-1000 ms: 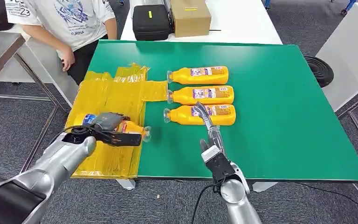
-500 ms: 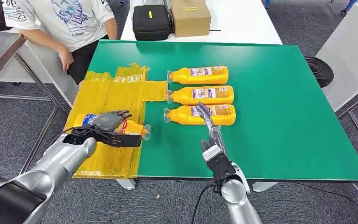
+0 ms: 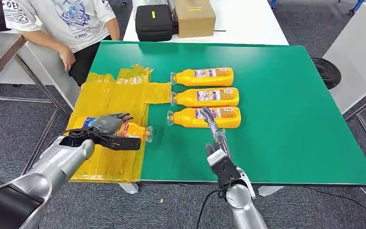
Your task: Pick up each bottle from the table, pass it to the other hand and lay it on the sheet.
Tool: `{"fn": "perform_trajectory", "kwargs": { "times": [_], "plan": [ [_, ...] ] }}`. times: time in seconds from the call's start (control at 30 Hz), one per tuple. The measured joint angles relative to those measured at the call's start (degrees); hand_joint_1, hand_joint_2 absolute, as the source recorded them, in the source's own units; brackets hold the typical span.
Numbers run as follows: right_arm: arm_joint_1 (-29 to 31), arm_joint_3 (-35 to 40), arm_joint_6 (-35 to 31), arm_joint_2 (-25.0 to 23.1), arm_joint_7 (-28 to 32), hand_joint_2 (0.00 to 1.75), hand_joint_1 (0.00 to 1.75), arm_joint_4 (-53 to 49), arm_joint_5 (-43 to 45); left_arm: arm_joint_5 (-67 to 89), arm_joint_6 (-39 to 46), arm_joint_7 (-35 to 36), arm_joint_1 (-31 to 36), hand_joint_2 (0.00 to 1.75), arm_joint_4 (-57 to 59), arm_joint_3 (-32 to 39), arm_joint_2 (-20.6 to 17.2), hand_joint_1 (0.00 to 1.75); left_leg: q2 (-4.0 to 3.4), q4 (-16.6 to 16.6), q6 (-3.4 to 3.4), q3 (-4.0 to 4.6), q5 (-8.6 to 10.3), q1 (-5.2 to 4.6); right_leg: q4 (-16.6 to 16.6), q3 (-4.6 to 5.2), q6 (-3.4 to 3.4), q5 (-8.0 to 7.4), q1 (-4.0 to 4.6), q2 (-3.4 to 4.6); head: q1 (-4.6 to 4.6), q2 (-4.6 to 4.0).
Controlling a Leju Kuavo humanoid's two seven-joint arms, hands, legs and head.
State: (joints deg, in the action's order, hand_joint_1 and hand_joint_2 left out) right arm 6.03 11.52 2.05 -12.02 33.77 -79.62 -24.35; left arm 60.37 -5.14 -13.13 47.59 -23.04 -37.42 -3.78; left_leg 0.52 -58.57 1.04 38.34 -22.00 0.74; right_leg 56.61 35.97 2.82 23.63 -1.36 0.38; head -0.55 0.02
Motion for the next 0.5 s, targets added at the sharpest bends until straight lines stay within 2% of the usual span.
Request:
{"fn": "perform_trajectory", "kwargs": {
  "times": [0.2, 0.5],
  "plan": [
    [-0.24, -0.07, 0.04, 0.0, 0.0, 0.0, 0.0, 0.0, 0.63, -1.05, 1.46, -3.37, 0.05, 1.75, -2.25, 0.85, -1.4, 0.0, 0.0, 0.0, 0.0, 0.0, 0.0, 0.0, 0.0, 0.0, 0.0, 0.0, 0.0, 0.0, 0.0, 0.0],
    [-0.42, -1.51, 5.38, -0.04, 0.2, 0.0, 0.0, 0.0, 7.52, -0.59, 0.94, -5.62, -0.16, 1.75, -8.13, 0.92, -2.08, 0.0, 0.04, 0.0, 0.0, 0.0, 0.0, -0.01, 0.0, -0.01, 0.0, 0.0, -0.01, -0.02, 0.02, 0.0]
  ]
}}
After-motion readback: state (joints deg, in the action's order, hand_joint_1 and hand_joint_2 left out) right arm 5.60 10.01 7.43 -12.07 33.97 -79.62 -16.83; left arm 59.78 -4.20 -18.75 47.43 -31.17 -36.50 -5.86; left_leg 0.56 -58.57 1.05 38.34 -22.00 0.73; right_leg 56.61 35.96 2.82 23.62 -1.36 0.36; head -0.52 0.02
